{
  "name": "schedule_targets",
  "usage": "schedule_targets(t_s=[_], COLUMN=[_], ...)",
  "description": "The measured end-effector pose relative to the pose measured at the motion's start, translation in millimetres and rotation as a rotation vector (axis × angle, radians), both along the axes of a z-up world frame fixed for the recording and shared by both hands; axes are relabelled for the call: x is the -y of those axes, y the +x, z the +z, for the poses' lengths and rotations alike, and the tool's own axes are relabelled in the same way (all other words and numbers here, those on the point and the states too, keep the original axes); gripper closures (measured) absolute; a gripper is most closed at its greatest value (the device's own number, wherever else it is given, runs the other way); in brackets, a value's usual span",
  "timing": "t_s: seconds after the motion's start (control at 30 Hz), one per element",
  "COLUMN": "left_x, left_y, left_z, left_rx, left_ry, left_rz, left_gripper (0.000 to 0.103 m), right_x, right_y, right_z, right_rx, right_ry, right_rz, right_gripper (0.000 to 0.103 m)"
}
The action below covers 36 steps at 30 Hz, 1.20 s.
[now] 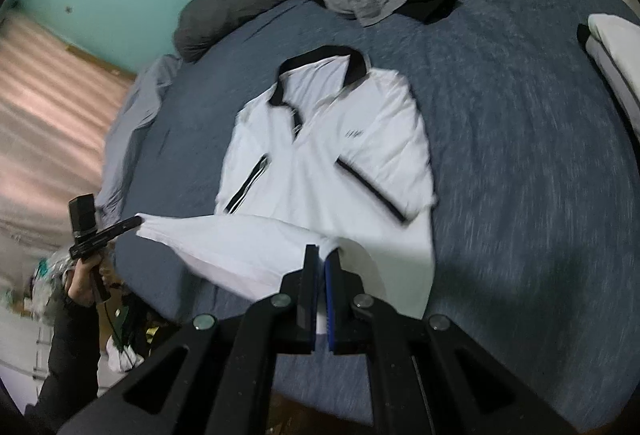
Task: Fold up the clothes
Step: 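Lift the hem with both grippers and fold it toward the collar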
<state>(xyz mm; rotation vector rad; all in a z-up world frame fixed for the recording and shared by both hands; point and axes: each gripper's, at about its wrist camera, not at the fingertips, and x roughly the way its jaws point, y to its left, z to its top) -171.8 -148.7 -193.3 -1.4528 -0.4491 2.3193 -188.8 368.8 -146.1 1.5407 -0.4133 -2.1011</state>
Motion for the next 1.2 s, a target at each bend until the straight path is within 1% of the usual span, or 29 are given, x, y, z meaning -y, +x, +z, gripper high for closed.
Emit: schedule_targets(t_s=[0.2, 0.37, 0.5, 0.63, 0.8, 1.0, 1.07, 1.13, 1.2], left_x=[5, 12, 15, 19, 26, 22, 25, 27, 30], left_y=[-83, -142, -181, -212, -242, -258, -255, -252, -249], left_z=[-27, -54, -71, -87, -106, -138, -134, -131, -128], left_rx=[0.031, 0.057, 0.064, 0.074, 0.073, 0.107, 0.08, 0.054, 0.026], left_ry=[-0.002, -0.008, -0.014, -0.015, 0.004, -0.011, -0.007, -0.003, 0.001], left_rz=[0.031, 0.058, 0.068, 0.082, 0.129, 0.149, 0.164, 0.178, 0.193], left_gripper=[0.1, 0.1, 0.1, 0.1, 0.1, 0.099, 0.096, 0.092, 0.086], right_x=[0, 1, 1, 1, 0, 4, 3, 2, -6], right_y=[-77, -133, -174, -208, -247, -275, -276, -277, -273], right_z=[-26, -57, -77, -95, -114, -145, -147, -148, -141], right_rx=[0.029, 0.051, 0.058, 0.068, 0.056, 0.044, 0.021, -0.014, -0.067], right_ry=[0.03, 0.053, 0.064, 0.082, 0.088, 0.104, 0.109, 0.119, 0.122], right_rz=[-0.044, -0.071, -0.102, -0.125, -0.161, -0.198, -0.219, -0.242, -0.269], right_gripper=[0.1, 0.1, 0.1, 0.1, 0.1, 0.1, 0.1, 0.093, 0.072])
